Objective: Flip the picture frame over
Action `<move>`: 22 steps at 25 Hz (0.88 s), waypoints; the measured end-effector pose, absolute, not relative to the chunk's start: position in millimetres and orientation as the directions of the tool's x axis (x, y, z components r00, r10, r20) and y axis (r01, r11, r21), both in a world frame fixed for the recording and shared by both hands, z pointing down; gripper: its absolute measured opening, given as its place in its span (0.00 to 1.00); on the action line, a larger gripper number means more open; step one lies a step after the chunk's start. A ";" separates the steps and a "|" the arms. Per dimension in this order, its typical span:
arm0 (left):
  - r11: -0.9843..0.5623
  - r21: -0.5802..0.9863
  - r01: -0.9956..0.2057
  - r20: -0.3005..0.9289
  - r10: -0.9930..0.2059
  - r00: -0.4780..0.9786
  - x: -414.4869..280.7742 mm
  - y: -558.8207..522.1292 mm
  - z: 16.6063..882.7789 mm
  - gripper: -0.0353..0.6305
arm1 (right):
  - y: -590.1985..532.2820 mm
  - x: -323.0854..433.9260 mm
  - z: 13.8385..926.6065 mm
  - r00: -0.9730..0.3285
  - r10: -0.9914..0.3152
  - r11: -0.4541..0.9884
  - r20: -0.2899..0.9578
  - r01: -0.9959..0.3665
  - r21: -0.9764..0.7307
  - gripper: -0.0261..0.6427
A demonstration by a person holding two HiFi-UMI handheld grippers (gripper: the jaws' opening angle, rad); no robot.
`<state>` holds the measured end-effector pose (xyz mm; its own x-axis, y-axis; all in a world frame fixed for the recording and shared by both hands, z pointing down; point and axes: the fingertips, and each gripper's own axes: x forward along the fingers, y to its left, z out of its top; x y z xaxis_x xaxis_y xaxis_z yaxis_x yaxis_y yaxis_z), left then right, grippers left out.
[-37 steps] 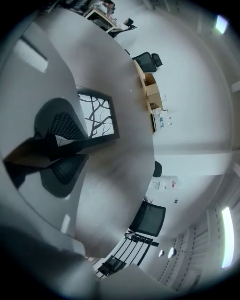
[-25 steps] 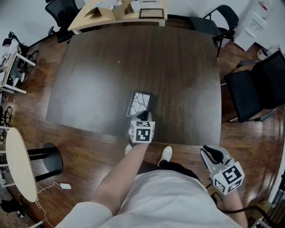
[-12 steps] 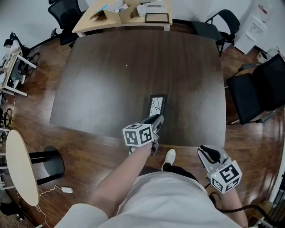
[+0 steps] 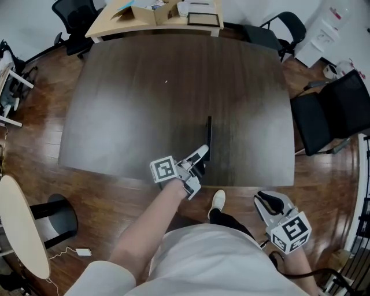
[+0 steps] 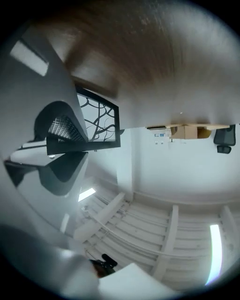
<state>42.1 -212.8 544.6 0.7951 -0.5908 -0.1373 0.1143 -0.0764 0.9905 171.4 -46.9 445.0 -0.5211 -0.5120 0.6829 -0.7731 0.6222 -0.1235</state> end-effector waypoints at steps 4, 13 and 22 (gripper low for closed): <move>-0.062 0.976 0.209 -0.204 -0.597 0.776 18.7 -219.5 551.0 0.15 | -45.3 155.6 444.2 -0.498 -0.519 0.605 0.695 -0.788 -0.114 0.12; -0.093 0.970 0.226 -0.243 -0.477 0.845 3.5 -220.6 557.9 0.16 | -38.8 128.1 446.7 -0.455 -0.533 0.559 0.713 -0.822 -0.107 0.12; -0.097 0.990 0.099 -0.131 -0.424 0.896 -17.9 -231.5 579.8 0.14 | -30.1 116.6 457.8 -0.415 -0.554 0.488 0.721 -0.864 -0.123 0.11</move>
<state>-17.9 -231.5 579.8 0.8959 -0.4244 -0.1313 0.0993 -0.0966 0.9904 116.6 -30.1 457.8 -0.4152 -0.5545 0.7212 -0.8643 0.4877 -0.1227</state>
